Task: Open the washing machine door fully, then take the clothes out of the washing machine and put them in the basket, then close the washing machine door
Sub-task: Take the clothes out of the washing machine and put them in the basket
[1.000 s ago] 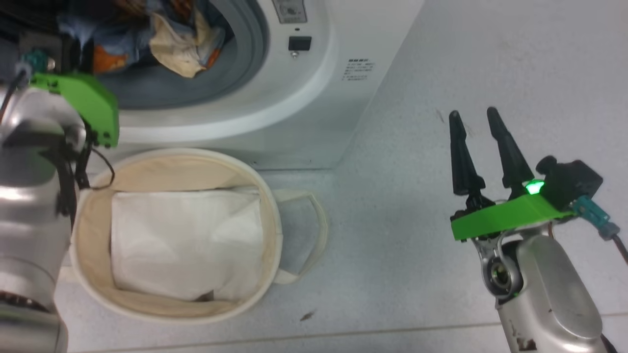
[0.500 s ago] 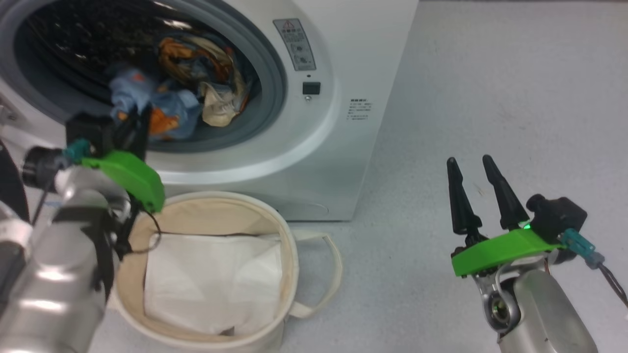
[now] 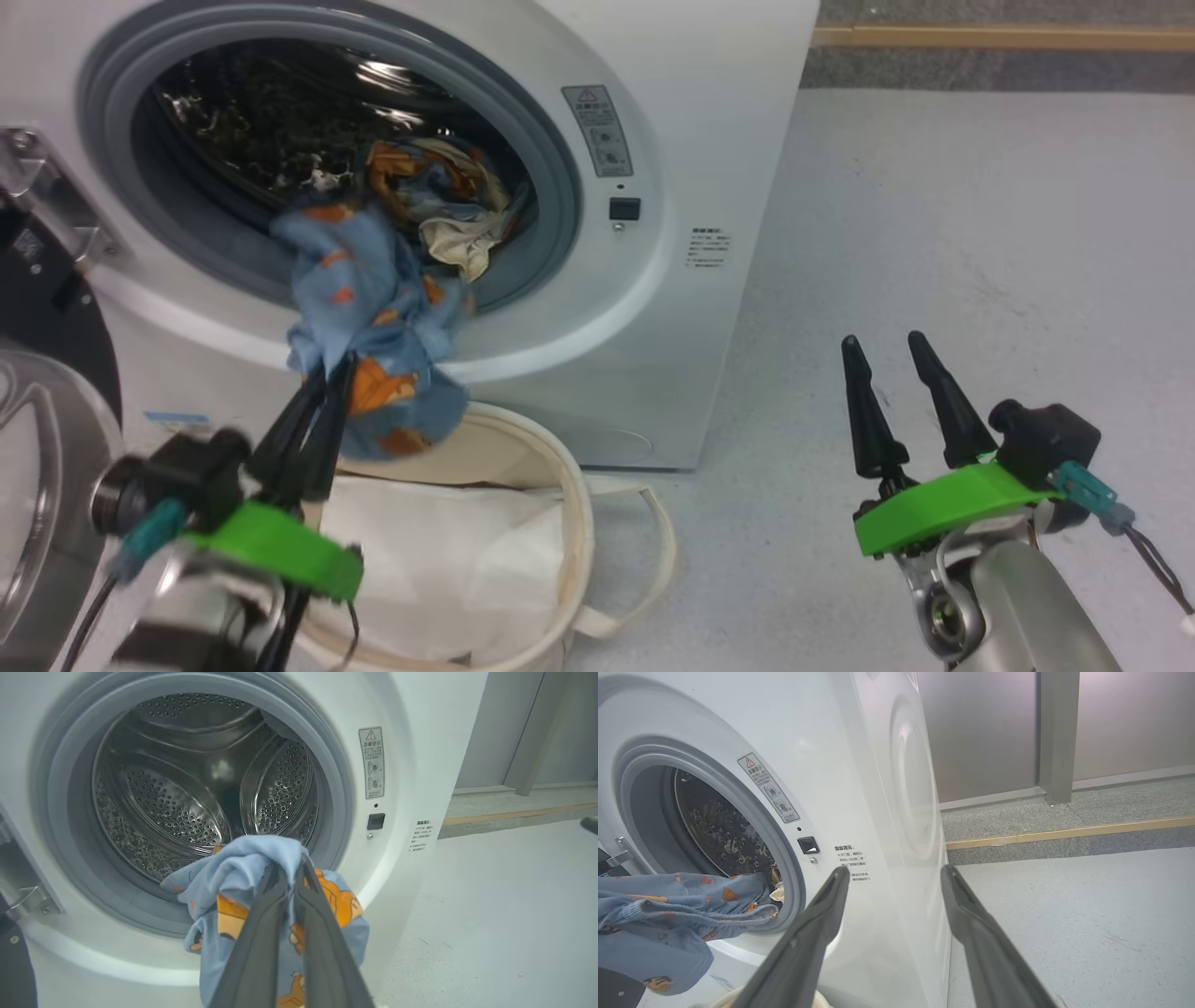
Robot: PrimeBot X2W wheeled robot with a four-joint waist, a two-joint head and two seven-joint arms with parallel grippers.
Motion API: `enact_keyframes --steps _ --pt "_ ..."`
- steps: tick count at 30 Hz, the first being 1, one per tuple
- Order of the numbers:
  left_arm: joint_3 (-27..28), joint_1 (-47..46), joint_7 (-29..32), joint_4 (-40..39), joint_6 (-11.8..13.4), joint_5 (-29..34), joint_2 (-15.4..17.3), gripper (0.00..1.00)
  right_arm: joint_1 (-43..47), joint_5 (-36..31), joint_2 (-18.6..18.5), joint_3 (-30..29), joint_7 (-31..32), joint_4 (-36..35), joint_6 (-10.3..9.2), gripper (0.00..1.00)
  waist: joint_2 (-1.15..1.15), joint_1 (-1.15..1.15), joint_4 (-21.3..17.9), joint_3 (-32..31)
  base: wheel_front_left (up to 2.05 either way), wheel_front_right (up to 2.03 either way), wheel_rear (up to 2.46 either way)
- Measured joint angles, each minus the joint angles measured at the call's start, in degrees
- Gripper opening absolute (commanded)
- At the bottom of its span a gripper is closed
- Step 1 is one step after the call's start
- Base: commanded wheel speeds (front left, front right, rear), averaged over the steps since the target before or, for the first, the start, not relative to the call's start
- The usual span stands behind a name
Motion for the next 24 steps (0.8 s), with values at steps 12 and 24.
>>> enact_keyframes --steps 12,24 --pt "1.79 13.69 8.23 -18.37 4.61 -5.27 3.46 0.00 0.48 -0.49 0.01 0.35 0.00 0.38 0.00 1.00 0.00 0.00 1.90 -0.85 0.00 0.00 0.00" --pt "-0.99 5.66 4.49 9.46 -2.49 -7.47 -1.26 0.00 0.10 -1.01 0.01 0.55 0.00 -0.02 0.00 1.00 0.00 0.00 -0.38 2.26 0.00 0.00 0.00"
